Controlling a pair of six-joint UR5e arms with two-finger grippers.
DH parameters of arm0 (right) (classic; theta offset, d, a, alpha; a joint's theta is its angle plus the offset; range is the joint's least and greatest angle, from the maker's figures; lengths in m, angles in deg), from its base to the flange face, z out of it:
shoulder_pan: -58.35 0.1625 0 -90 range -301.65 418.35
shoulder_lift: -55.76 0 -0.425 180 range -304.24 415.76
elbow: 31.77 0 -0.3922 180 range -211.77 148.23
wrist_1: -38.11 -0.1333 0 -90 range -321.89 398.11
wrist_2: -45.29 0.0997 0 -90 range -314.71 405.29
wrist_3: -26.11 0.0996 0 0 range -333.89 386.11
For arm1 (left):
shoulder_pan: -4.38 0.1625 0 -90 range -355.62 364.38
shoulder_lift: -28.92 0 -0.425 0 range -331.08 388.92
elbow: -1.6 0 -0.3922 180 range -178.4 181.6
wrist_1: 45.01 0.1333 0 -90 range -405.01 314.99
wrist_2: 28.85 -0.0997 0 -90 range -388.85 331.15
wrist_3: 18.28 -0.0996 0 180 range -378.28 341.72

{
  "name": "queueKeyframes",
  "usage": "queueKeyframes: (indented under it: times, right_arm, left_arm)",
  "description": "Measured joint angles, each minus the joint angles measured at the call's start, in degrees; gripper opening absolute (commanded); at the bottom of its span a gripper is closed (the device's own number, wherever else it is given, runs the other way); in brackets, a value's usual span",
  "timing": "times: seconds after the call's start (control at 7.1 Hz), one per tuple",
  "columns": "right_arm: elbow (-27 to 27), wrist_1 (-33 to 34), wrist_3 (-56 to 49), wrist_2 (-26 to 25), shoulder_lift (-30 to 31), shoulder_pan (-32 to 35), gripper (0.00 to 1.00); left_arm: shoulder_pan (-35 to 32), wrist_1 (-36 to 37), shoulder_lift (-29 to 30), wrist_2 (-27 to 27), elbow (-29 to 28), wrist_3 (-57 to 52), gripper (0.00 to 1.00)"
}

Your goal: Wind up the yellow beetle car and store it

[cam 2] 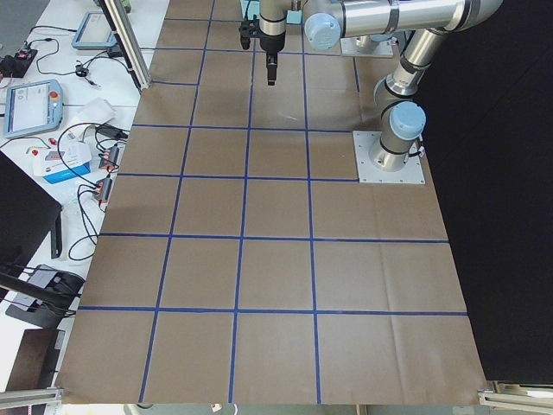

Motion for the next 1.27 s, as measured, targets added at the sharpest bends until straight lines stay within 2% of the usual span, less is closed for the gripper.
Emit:
queueKeyframes:
  times: [1.27]
  right_arm:
    - [0.31, 0.33, -0.06, 0.16, -0.10, 0.00, 1.00]
  left_arm:
    - [0.02, -0.14, -0.16, -0.22, -0.02, -0.89, 1.00]
